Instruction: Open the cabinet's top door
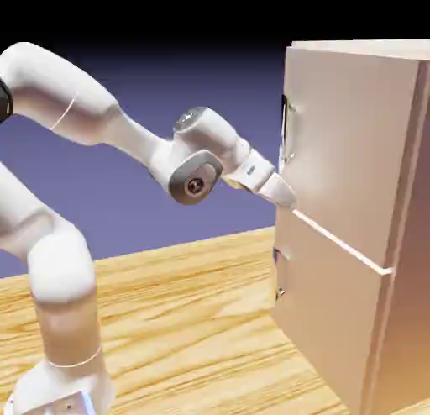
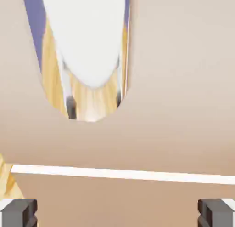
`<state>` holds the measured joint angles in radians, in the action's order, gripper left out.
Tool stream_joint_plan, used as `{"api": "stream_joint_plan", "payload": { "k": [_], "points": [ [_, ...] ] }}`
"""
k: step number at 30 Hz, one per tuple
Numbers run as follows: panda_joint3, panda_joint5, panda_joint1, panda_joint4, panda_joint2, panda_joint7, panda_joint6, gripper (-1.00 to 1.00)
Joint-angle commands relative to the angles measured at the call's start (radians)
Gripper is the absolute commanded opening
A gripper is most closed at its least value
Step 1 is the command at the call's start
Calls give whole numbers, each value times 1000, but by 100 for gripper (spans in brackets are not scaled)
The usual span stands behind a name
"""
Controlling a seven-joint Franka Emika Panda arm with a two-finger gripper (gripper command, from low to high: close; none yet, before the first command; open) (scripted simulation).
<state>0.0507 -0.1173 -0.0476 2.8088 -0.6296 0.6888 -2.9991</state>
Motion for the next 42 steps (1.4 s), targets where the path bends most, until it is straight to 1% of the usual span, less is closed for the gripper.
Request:
{"api": "stream_joint_plan", "payload": {
  "k": [1, 42],
  "points": [
    [19, -44, -22, 0, -22, -19, 14, 0],
    [790, -1827, -928, -19, -929, -813, 590, 0]
  ]
}}
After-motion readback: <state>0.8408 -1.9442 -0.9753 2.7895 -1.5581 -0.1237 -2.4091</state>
